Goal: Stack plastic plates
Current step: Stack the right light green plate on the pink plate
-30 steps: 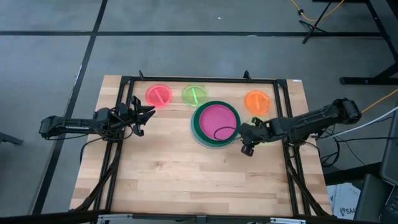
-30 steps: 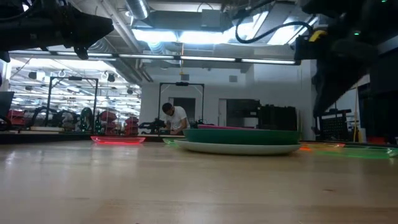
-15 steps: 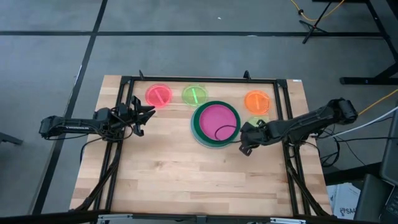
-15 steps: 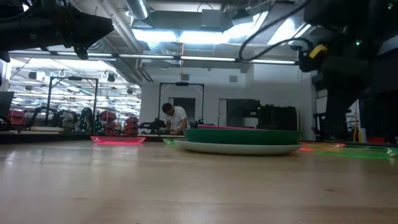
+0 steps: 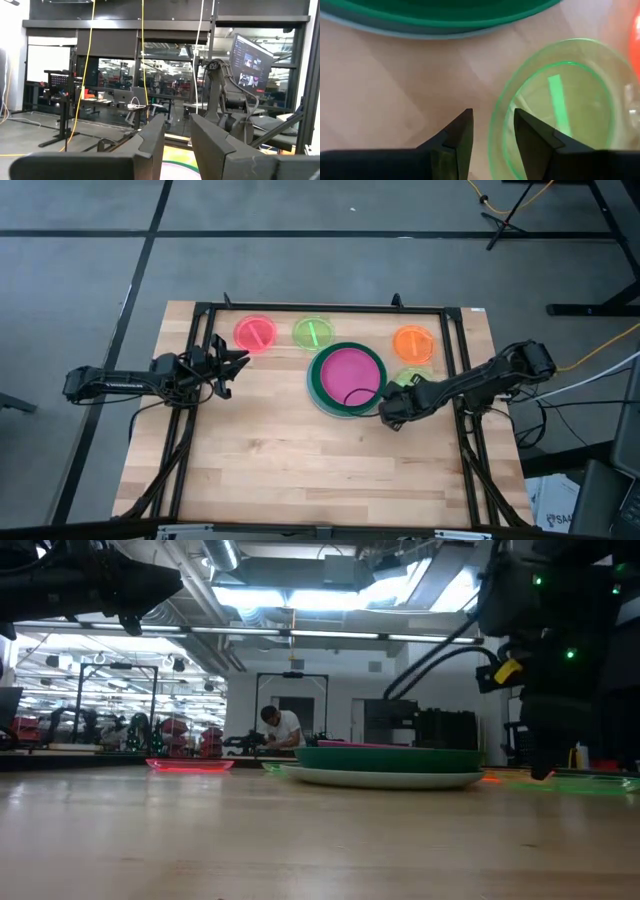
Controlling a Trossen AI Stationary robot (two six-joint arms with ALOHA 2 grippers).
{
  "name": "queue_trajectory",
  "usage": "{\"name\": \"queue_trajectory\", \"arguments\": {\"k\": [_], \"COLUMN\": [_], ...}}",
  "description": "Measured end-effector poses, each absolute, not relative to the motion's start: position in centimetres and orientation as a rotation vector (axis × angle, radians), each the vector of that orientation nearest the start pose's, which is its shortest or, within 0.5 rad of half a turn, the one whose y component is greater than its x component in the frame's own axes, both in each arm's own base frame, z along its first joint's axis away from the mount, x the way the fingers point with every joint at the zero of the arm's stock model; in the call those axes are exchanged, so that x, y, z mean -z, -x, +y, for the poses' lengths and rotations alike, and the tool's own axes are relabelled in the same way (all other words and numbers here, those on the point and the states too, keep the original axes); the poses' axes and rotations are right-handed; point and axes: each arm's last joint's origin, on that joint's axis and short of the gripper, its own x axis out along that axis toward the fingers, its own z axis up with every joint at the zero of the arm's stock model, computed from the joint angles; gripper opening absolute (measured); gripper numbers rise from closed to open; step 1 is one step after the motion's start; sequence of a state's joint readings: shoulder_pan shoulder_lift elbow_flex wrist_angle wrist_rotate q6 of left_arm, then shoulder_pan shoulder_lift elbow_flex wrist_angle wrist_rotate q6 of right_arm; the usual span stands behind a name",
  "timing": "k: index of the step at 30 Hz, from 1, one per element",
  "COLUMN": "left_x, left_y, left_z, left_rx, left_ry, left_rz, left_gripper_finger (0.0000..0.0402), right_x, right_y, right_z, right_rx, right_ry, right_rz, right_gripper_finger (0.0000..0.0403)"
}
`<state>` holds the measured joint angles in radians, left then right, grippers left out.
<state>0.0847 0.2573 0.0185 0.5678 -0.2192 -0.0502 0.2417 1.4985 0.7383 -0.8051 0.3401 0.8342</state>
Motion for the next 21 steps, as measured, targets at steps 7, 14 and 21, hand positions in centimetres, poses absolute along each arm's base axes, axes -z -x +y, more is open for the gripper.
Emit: {"name": "queue_trajectory", "arguments": {"k": [7,14,21], "left_x": [-20.2,-20.2,-20.2], "left_y": [-10.7,-10.7,-10.7], "left_z": [1.5,1.5,1.5], "left_rx": [-0.293,-0.293,-0.293], "left_ry": [0.072,0.072,0.072], "left_rz": [-0.337,-0.337,-0.338], "left_gripper_finger": [0.0086,0.0086,0.0086], "right_x": [-13.7,-13.0,-13.0], "right_y": [-21.7,-21.9,-22.0], "right_z": [4.3,4.4,4.4], "right_rx": [0.696,0.707,0.690], "right_ry": [-0.190,-0.167,-0.152], "right_rz": [1.370,1.394,1.403], "right_gripper_finger": [0.0136,0.0099,0.0023]}}
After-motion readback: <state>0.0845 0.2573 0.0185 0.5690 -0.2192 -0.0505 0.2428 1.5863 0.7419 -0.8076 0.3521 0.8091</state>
